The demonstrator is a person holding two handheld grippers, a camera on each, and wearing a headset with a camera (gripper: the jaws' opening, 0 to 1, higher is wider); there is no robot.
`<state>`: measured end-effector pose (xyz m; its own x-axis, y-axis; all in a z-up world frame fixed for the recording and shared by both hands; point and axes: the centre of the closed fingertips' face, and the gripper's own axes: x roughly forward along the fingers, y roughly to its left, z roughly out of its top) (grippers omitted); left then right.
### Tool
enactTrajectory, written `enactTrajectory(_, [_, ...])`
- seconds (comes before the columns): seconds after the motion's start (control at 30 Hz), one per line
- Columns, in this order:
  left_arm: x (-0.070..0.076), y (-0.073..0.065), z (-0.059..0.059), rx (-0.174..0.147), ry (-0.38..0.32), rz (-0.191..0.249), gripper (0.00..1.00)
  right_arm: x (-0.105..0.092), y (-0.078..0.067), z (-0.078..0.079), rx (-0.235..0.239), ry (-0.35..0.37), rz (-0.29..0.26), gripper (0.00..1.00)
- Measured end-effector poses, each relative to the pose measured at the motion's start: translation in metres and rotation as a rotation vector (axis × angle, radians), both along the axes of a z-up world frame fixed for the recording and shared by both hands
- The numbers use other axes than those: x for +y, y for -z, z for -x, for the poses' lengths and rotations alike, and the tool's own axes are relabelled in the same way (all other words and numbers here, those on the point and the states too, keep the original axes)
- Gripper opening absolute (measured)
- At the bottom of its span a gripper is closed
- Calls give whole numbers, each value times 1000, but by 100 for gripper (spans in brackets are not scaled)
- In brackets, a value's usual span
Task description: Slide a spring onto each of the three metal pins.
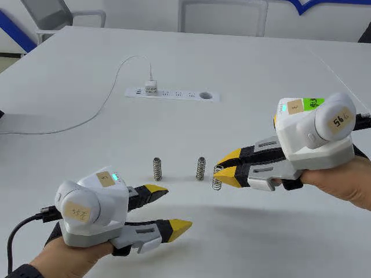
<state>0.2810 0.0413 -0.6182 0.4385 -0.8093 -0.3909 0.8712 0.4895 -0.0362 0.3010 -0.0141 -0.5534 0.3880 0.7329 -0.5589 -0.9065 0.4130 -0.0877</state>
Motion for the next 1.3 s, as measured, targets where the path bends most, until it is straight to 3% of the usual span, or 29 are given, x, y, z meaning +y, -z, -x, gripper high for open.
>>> enactTrajectory(1.3, [10, 2, -1, 8, -28, 1, 47, -42, -13, -32, -31, 119, -10, 11])
